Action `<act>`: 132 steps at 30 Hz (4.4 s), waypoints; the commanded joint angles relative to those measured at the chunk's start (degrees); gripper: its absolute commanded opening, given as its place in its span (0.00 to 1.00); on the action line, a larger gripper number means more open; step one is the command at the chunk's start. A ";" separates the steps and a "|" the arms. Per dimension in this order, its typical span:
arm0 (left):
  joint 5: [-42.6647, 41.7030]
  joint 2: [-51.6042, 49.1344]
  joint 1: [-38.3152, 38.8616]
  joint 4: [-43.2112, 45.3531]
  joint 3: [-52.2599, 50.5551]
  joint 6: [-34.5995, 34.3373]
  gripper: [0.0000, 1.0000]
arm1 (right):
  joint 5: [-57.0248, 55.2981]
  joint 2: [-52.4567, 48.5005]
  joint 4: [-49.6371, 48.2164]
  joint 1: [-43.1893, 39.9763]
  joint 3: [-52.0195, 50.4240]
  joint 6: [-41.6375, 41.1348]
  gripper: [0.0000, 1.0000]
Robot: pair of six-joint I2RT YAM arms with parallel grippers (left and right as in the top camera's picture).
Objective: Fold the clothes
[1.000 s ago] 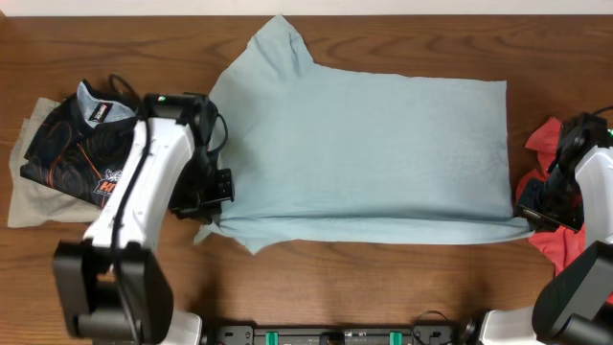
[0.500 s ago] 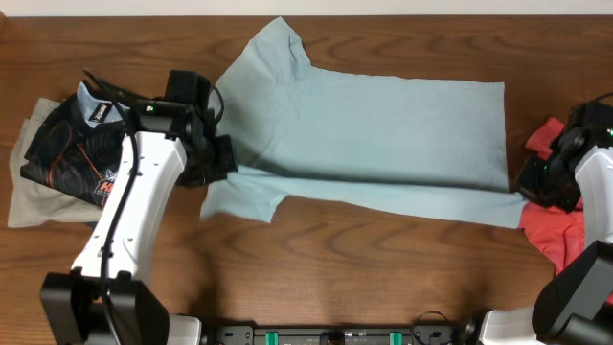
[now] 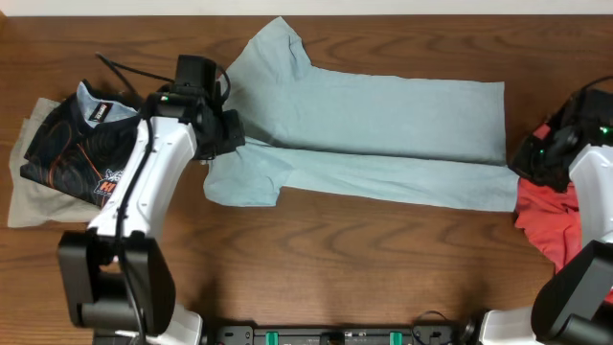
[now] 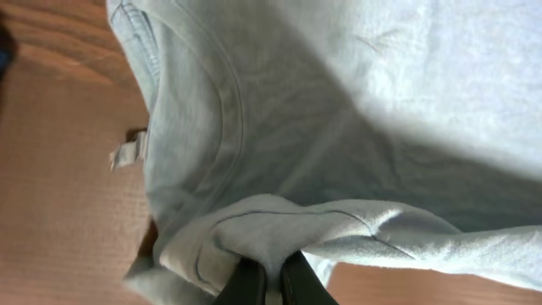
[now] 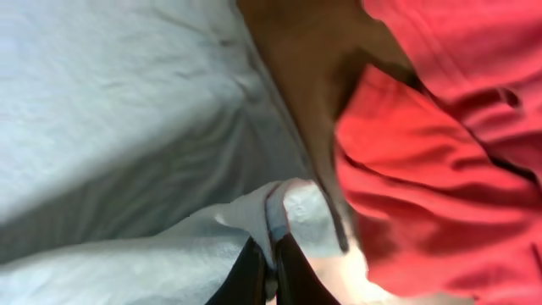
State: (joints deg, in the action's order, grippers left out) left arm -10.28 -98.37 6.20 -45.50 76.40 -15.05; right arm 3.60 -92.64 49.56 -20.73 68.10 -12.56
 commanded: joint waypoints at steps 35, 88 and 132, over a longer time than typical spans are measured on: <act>0.90 -4.63 2.82 -0.52 -1.97 0.31 0.43 | 0.66 -12.20 -3.37 2.16 -2.60 0.46 0.40; 20.94 -4.59 13.00 28.57 6.12 8.35 0.72 | -0.57 -12.31 -6.27 2.16 -9.81 0.66 0.41; 32.85 -4.48 -2.97 8.87 -16.68 -4.07 0.07 | -4.26 -12.31 -5.03 1.38 -9.81 0.83 0.40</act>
State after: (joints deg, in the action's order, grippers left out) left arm 16.40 -102.69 5.80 -36.14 59.59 -17.87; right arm 1.89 -104.07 44.01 -19.14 59.94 -12.34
